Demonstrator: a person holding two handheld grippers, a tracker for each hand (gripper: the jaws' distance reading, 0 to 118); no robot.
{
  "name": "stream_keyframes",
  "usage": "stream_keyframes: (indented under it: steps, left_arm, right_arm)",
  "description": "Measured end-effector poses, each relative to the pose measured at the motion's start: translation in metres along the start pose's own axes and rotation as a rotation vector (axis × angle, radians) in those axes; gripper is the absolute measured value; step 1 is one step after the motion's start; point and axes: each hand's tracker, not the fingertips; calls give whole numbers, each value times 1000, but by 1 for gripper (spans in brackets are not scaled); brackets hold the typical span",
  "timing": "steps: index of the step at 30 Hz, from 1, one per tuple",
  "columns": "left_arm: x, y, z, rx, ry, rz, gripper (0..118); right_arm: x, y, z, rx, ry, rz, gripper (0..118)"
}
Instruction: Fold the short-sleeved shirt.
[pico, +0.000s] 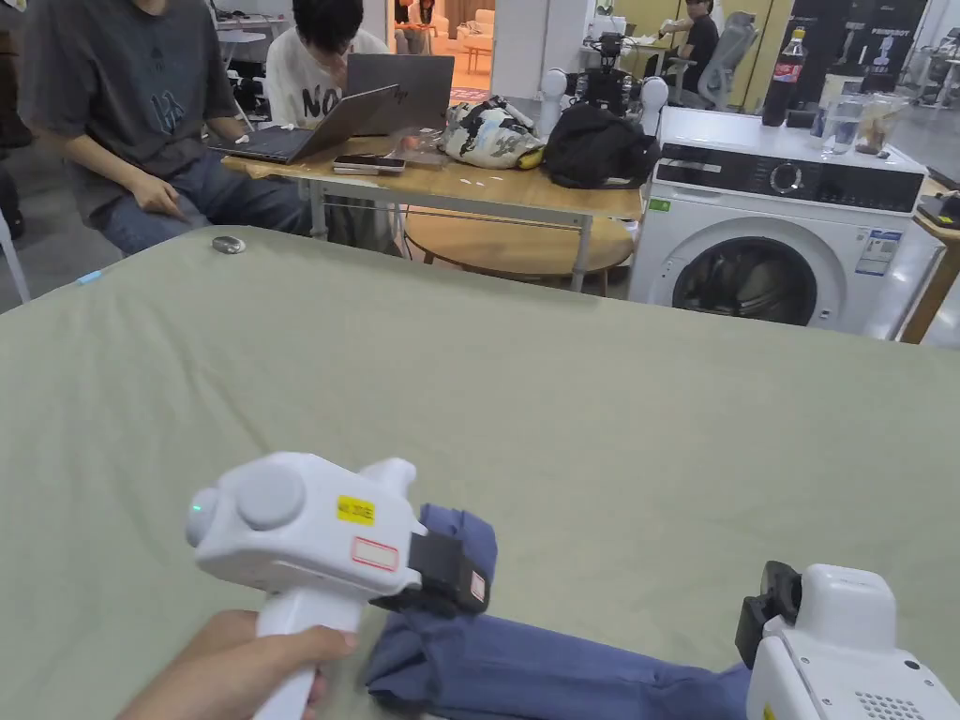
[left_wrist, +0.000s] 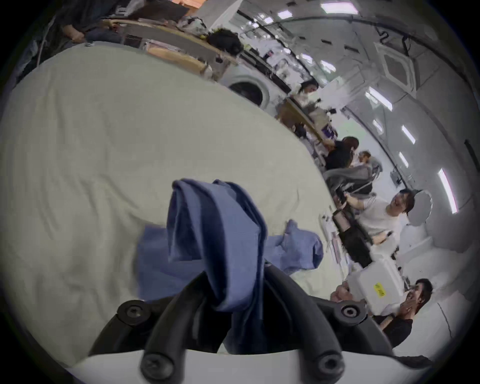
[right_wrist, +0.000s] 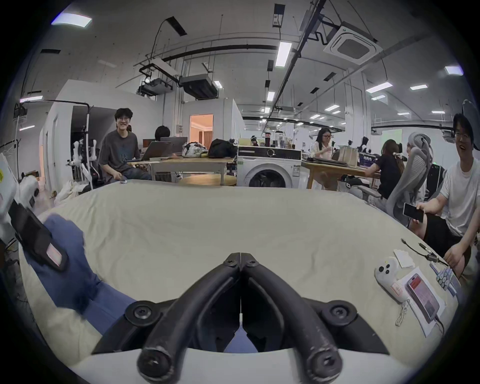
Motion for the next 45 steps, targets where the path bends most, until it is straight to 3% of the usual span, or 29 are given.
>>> stream_keyframes:
  steps: [5, 8, 10, 14, 19, 22, 24, 25, 29, 35, 38, 43, 45]
  left_arm:
    - [14, -8, -66, -115, 84, -20, 6]
    - [15, -15, -90, -153, 93, -11, 22]
    - [10, -17, -94, -170, 49, 8, 40]
    - [19, -19, -67, -130, -26, 12, 52]
    - [16, -14, -30, -19, -148, 50, 50]
    - [10, -12, -24, 31, -129, 30, 27]
    - [6, -11, -34, 19, -59, 33, 23]
    - [5, -13, -40, 8, -51, 36, 14]
    - [8, -18, -82, -103, -167, 47, 8]
    - [9, -33, -136, -159, -102, 38, 3]
    - [1, -34, -130, -150, -146, 105, 2]
    - [12, -29, -109, -146, -135, 47, 3]
    - [11, -27, -88, -92, -177, 33, 10]
  right_arm:
    - [9, -5, 2, -14, -21, -2, 0]
    - [13, -6, 4, -20, -32, -2, 0]
    - [16, -7, 5, -22, -35, -7, 0]
    - [18, -8, 6, -25, -35, -1, 0]
    - [22, -7, 8, -26, -27, -5, 0]
    - [23, -8, 11, -24, -30, -8, 0]
    - [24, -9, 12, -26, -29, -13, 0]
    - [24, -9, 12, -29, -30, -13, 0]
    - [25, -11, 13, -36, -34, -16, 0]
    - [27, -15, 14, -46, -39, -12, 0]
    - [28, -14, 15, -50, -39, -13, 0]
    - [25, -15, 13, -44, -37, -8, 0]
    - [23, -13, 12, -35, -35, -9, 0]
